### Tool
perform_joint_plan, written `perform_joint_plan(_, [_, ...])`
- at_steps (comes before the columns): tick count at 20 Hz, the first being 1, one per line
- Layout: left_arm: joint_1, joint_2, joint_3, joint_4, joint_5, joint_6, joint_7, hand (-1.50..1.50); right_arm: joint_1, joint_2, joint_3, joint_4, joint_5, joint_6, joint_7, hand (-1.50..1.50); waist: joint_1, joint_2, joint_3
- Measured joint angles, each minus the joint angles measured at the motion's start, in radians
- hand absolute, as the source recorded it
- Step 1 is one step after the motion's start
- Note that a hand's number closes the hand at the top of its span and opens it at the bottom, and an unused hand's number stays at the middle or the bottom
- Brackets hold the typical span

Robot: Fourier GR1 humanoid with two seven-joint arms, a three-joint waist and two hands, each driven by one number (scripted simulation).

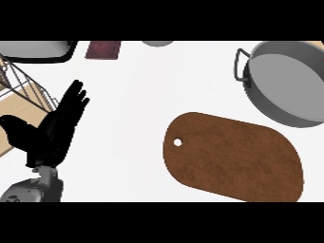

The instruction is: Pick the lemon from the cutting board and place it in the pot

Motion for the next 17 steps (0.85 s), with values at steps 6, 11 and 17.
perform_joint_plan(6, [-0.019, 0.002, 0.008, 0.027, -0.002, -0.005, -0.011, 0.00, -0.046, 0.062, -0.093, 0.164, -0.083, -0.065, -0.035, -1.50, -0.001, 0.001, 0.001])
perform_joint_plan(11, [-0.015, -0.002, 0.006, 0.033, -0.009, -0.003, -0.020, 0.00, -0.057, 0.077, -0.187, 0.210, -0.164, -0.184, -0.153, -1.50, -0.003, 0.001, 0.001])
perform_joint_plan(17, [-0.009, 0.003, 0.017, 0.028, -0.005, -0.005, -0.019, 0.00, -0.048, 0.062, -0.281, 0.179, -0.222, -0.374, -0.274, -1.50, -0.010, -0.002, 0.001])
